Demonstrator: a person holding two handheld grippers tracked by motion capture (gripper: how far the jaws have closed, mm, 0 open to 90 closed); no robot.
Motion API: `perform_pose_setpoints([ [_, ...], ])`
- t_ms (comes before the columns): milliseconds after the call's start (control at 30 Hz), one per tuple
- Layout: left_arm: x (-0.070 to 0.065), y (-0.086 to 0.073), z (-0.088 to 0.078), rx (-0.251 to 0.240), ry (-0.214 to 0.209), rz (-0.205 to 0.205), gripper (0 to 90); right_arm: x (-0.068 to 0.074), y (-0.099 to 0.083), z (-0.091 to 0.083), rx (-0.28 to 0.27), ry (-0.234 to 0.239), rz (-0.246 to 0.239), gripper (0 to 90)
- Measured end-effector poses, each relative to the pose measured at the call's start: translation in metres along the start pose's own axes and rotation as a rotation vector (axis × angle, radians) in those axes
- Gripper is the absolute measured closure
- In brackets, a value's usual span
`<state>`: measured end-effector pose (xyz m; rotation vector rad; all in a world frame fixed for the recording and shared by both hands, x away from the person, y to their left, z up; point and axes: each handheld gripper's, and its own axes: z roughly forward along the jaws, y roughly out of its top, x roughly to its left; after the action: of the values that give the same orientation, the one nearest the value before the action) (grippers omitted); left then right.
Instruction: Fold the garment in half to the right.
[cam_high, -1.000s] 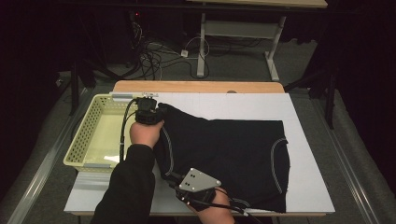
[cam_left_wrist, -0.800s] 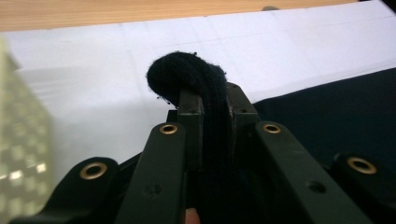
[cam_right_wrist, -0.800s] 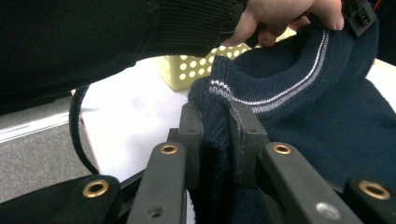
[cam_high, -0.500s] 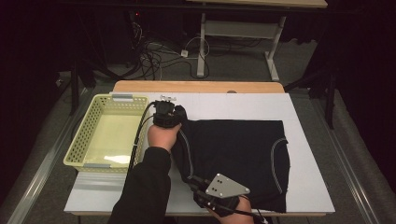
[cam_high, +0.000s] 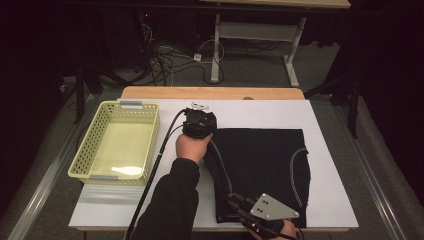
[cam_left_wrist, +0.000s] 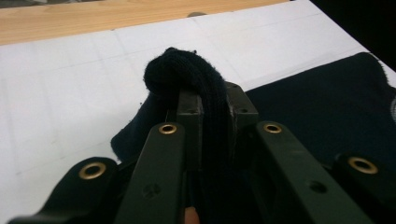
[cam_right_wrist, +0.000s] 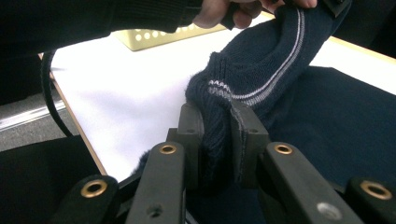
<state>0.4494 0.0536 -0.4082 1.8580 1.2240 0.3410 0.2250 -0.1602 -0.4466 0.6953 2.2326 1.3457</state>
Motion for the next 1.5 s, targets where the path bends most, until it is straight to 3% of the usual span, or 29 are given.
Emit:
perform_pose_setpoints([
  [400, -0.042, 0.015, 0.022, 0.000, -0.039, 0.055, 77.2, -0.019, -0.018, -0.035, 0.007, -0.085, 0.039, 76.7],
  [767, -0.065, 0.022, 0.039, 0.000, -0.081, 0.089, 77.2, -0.035, -0.035, -0.061, 0.012, -0.143, 0.077, 76.7],
  [1000, -0.081, 0.016, 0.056, 0.006, -0.115, 0.105, 77.2, -0.041, -0.047, -0.072, 0.031, -0.161, 0.083, 76.8],
  [1333, -0.098, -0.003, 0.091, 0.038, -0.189, 0.092, 76.6, -0.043, -0.065, -0.083, 0.074, -0.177, 0.109, 76.8],
  [1500, -0.097, -0.005, 0.090, 0.052, -0.221, 0.113, 63.1, -0.044, -0.068, -0.081, 0.084, -0.170, 0.113, 76.8],
])
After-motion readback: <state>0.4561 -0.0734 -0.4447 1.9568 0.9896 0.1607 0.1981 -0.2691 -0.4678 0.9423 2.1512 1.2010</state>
